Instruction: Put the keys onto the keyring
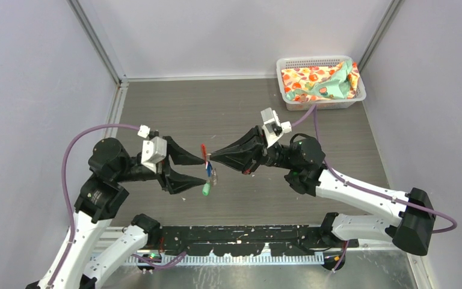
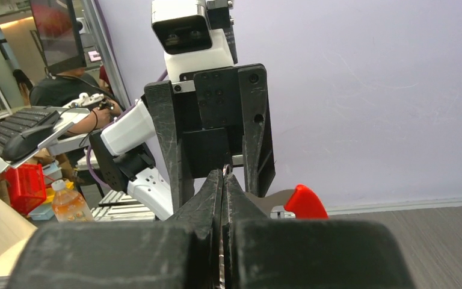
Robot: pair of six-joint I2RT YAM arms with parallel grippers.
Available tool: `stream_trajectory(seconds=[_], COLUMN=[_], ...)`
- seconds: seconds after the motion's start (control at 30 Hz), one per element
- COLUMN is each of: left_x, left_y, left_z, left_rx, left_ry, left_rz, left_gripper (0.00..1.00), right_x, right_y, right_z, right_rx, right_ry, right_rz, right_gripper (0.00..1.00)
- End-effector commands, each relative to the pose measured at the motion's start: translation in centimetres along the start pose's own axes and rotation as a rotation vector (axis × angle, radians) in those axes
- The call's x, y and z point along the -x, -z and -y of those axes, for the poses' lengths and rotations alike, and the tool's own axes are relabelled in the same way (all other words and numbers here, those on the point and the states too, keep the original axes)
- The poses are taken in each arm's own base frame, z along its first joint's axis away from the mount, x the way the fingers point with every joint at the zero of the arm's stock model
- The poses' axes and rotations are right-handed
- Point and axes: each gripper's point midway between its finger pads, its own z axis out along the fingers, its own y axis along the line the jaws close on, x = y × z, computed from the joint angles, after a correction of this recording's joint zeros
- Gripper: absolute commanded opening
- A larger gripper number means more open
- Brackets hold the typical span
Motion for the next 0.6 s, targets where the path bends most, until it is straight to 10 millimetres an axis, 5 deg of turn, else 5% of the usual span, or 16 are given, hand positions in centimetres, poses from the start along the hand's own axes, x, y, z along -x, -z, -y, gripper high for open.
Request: stream_trajectory(seconds=[0.0, 0.23, 0.4, 0.57], left_x=[0.2, 0.3, 0.4, 0.5], left_y=[-0.3, -0.5, -0.3, -0.1], left_z=[1.4, -0.4, -0.2, 0.6], left_rx=[-0.098, -0.009, -0.007, -0.033], left_ry=[0.031, 0.000, -0.028, -0.038], left_rz=[0.014, 0.029, 0.035, 0.036], left_gripper=[0.55, 0.38, 0.13, 0.02], right_x=[3.2, 2.6, 2.5, 2.2], right_y=[-0.7, -1.1, -1.0, -0.9], right_z=[-1.5, -1.4, -1.4, -1.1], right_rx=[0.064, 0.081, 0.078, 0.070], right_ry=[0.036, 0.012, 0.006, 0.003], right_rz=[0.088, 0.067, 0.065, 0.056], right_gripper=[0.01, 0.01, 0.01, 0.01])
